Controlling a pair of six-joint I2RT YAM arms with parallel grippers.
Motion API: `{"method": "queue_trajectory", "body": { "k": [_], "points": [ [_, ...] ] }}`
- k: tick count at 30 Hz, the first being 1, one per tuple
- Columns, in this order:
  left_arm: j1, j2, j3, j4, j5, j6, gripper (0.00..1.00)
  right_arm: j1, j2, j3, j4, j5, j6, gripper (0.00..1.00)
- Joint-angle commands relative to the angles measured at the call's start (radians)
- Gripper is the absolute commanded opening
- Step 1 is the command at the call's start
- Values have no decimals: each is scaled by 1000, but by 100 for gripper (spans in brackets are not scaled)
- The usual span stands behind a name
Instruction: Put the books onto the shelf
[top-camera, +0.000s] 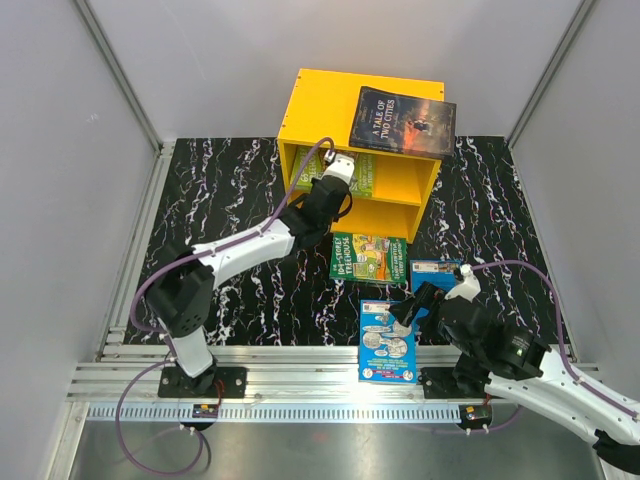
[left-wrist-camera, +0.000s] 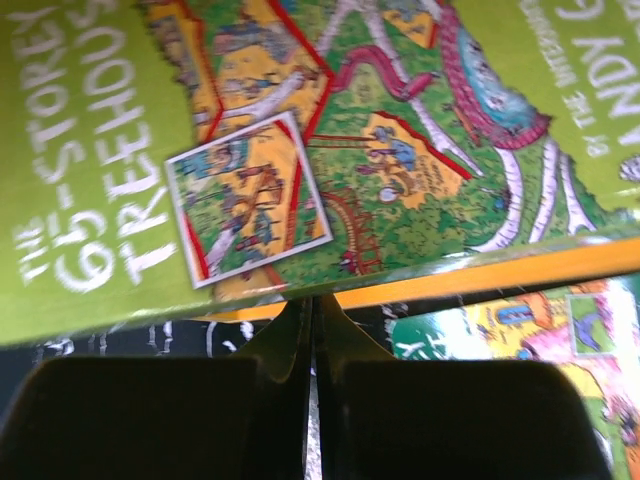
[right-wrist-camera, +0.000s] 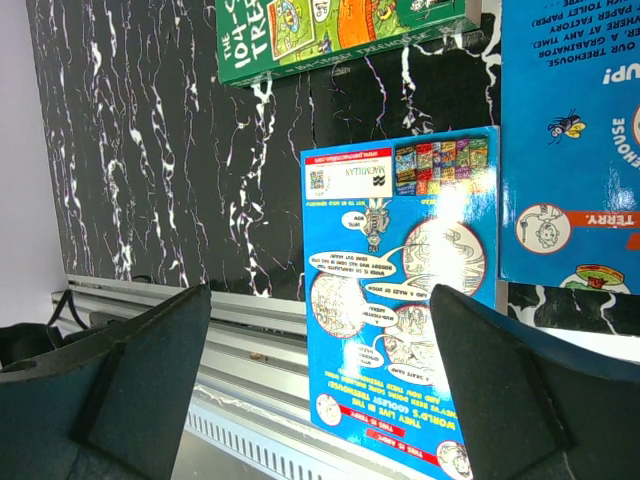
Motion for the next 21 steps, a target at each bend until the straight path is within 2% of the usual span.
{"method": "queue_trajectory", "body": {
  "k": [1,9,12,13,16,18,20,21],
  "points": [
    [7,17,62,97,-142,41,0,4,2,31,-7,33,-6,98],
    [27,47,102,97,-133,75,0,4,23,26,14,30,-4,98],
    [26,14,83,62,-113,35,1,5,31,22,13,38,-3,98],
    [26,-8,40,60,-104,21,5,4,32,20,13,44,-1,98],
    [26,-129,-61,77,-36,-33,40,4,60,23,39,91,-12,100],
    [23,-227,-170,91,19,-80,64,5,147,54,77,148,-39,100],
    [20,-299,-256,97,80,-123,70,-13,234,123,99,203,-75,100],
    [18,-314,-284,97,94,-132,73,-36,330,150,108,210,-98,100]
  ]
}}
